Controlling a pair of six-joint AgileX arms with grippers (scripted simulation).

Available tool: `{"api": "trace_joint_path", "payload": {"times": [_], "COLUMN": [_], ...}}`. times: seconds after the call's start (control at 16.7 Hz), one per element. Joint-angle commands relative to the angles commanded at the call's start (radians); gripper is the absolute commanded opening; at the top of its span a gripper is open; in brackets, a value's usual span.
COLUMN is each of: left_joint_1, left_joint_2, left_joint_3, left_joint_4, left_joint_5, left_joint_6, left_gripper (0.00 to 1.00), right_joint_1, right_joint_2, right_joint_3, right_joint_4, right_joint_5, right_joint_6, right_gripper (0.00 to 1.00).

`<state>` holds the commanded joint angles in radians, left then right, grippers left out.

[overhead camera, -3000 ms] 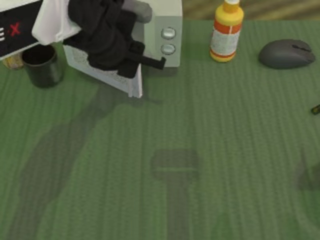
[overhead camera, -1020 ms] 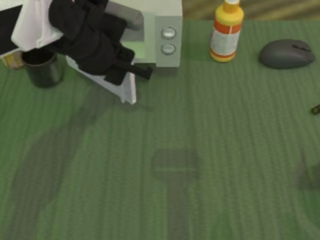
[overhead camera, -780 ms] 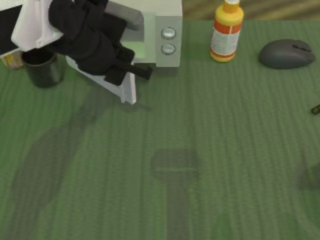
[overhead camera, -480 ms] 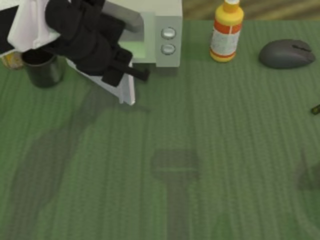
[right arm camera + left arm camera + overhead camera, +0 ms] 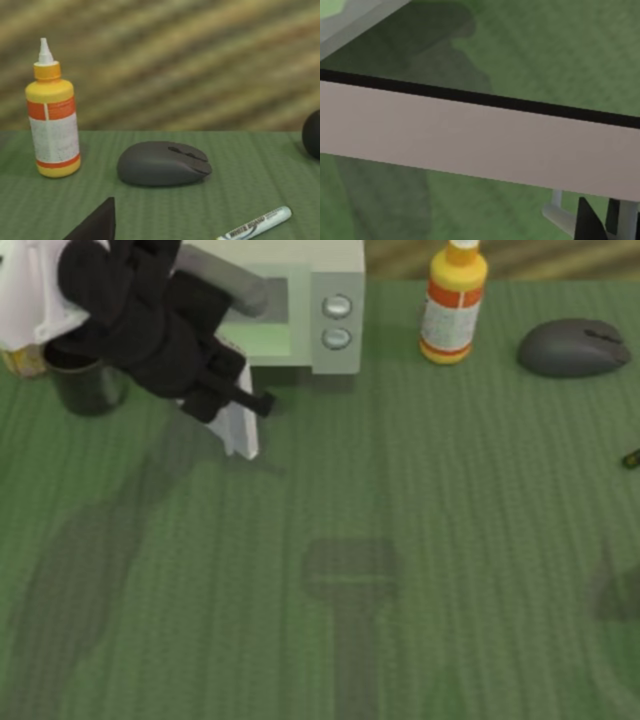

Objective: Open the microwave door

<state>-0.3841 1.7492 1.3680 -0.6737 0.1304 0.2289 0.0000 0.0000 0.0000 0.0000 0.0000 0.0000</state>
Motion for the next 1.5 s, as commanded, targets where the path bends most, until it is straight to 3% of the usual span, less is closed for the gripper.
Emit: {"api": "trace_joint_path", "payload": {"times": [1.5], "left_joint_1": [0.001], "left_joint_2": [-0.003], "left_joint_3": [-0.004], "left_joint_4": [-0.002], "left_joint_5": [0.013], "left_joint_6": [0.012], "left_gripper": [0.0], "right_joint_1": [0.0], "right_joint_2": [0.0], "right_joint_3": [0.0], "right_joint_4": [0.0], "right_joint_5": [0.0], "right_joint_6": [0.0], "right_gripper": [1.0]}}
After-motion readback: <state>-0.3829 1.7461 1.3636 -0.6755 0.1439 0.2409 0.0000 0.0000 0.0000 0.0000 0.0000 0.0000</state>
